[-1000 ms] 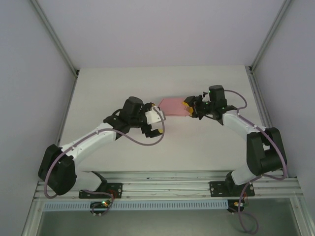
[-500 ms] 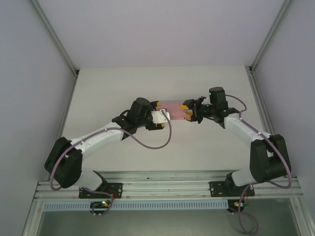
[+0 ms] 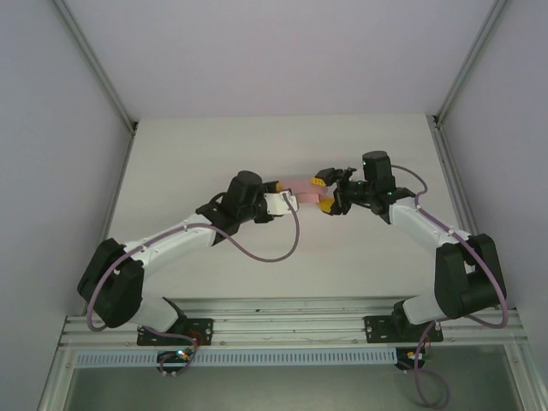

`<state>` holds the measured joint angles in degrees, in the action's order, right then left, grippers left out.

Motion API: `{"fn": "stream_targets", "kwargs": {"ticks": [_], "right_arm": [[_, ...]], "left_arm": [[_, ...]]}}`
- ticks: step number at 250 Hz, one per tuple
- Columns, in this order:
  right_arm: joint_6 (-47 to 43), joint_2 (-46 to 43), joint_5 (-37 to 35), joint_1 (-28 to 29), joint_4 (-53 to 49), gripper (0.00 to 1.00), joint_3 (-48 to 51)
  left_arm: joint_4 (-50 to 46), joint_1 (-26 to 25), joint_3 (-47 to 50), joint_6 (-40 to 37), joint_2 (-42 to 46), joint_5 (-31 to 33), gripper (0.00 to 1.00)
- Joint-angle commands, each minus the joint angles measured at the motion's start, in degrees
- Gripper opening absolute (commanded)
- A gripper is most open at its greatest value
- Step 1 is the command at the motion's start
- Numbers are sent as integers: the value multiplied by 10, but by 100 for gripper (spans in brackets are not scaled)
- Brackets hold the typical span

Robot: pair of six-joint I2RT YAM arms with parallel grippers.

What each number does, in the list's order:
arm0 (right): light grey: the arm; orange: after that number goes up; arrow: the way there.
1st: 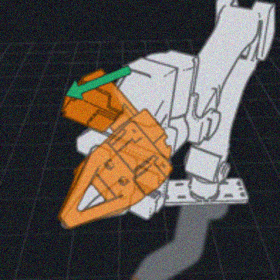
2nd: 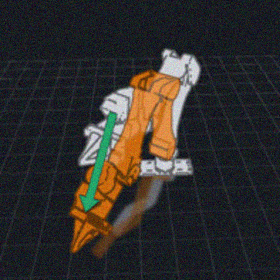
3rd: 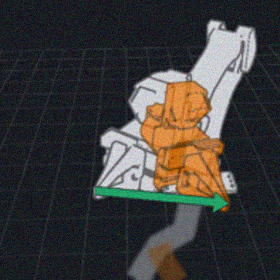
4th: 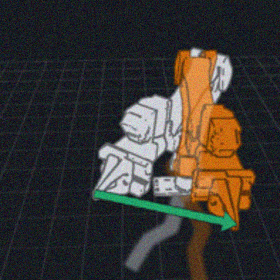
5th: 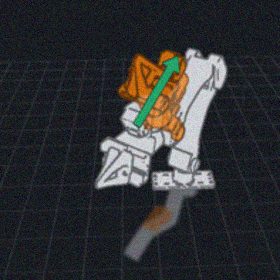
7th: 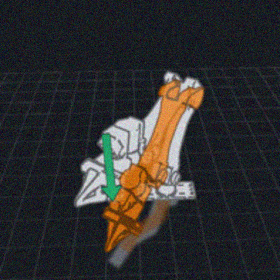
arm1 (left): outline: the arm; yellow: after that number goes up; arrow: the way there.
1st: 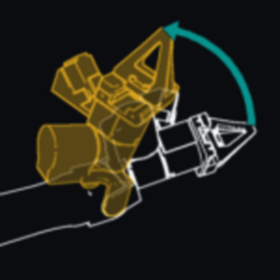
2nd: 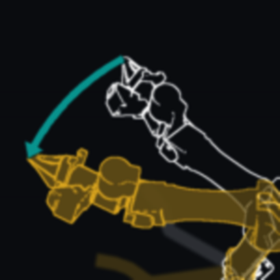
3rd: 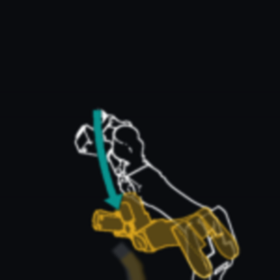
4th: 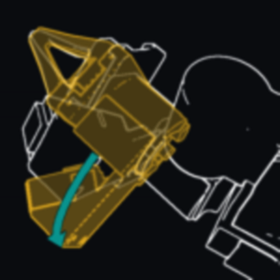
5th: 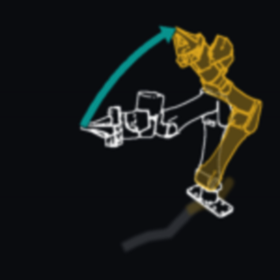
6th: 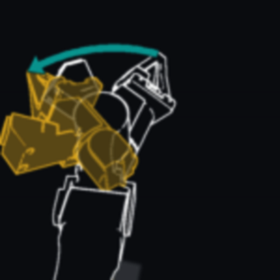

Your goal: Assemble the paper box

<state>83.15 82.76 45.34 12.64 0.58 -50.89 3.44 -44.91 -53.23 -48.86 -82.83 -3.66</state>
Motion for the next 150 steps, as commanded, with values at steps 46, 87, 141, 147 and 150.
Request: {"fn": "stream_targets", "kwargs": {"ticks": [46, 87, 141, 147, 150], "right_arm": [[-199, -48, -136, -44, -10, 100, 12], [-464, -89, -200, -54, -47, 100, 7], [-647, -112, -123, -49, -32, 100, 35], [-656, -114, -118, -45, -29, 100, 41], [-663, -115, -113, -43, -27, 100, 42]], "left_arm": [[-143, 16, -29, 14, 20, -53, 38], [-293, 26, -82, 24, -15, -80, 37], [-428, 48, -166, 52, -88, -103, 38], [-436, 48, -176, 58, -96, -94, 38], [-441, 49, -181, 60, -100, -91, 38]]}}
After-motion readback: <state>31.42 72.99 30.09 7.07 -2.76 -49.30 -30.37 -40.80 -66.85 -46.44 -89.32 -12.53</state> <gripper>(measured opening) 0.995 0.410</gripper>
